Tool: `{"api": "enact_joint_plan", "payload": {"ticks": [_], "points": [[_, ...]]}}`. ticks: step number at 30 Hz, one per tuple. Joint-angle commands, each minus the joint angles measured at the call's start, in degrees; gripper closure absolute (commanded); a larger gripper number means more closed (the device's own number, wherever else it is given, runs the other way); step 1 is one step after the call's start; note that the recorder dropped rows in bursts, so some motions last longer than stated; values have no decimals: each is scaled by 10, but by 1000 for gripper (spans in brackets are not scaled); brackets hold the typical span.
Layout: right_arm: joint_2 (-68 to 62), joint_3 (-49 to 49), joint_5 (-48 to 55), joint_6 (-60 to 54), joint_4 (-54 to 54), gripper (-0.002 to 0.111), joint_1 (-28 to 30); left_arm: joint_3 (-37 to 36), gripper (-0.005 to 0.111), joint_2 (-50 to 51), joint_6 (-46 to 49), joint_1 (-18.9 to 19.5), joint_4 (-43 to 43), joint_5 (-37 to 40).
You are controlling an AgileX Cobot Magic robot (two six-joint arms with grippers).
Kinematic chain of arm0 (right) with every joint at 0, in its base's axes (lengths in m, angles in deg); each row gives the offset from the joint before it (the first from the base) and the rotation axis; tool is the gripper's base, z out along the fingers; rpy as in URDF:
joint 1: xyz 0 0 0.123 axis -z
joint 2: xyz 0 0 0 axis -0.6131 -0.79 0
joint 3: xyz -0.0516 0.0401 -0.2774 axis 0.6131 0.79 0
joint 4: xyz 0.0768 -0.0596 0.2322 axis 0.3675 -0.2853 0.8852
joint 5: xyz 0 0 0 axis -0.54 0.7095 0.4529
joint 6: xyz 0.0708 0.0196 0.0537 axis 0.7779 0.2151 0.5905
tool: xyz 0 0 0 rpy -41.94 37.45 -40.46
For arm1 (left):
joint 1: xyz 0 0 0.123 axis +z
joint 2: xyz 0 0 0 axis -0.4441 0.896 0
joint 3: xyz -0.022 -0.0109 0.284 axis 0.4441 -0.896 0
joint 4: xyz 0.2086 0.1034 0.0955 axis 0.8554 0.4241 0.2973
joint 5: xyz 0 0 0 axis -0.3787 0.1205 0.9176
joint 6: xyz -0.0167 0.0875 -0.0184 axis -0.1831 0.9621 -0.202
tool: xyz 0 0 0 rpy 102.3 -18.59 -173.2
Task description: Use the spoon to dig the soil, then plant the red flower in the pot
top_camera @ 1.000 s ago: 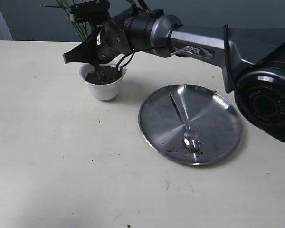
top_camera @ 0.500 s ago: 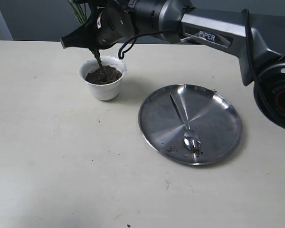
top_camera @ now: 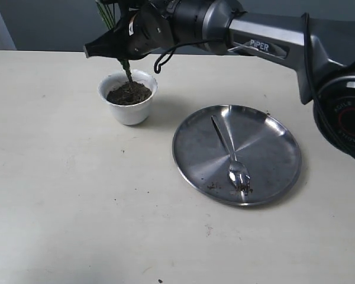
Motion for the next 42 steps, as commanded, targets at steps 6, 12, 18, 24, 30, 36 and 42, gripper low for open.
{"api": "enact_joint_plan", "payload": {"ticks": [6, 12, 18, 24, 30, 36, 42], "points": [[-1, 19, -35, 0, 22, 109, 3, -1, 106, -4, -1, 2, -1, -2], [-18, 31, -38, 1, 23, 109, 3, -1, 106, -4, -1, 2, -1, -2], [-37, 113, -114, 16, 45, 109, 4, -1, 106, -4, -1, 2, -1, -2], [-49, 185, -181, 16, 86, 109, 4, -1, 106, -4, -1, 2, -1, -2], [-51, 192, -183, 16, 87, 109, 5, -1, 106, -4, -1, 2, -1, -2], [-51, 192, -183, 16, 87, 109, 5, -1, 106, -4, -1, 2, -1, -2], [-51, 192, -160, 16, 87, 71, 5, -1, 106, -4, -1, 2, -1, -2]]}}
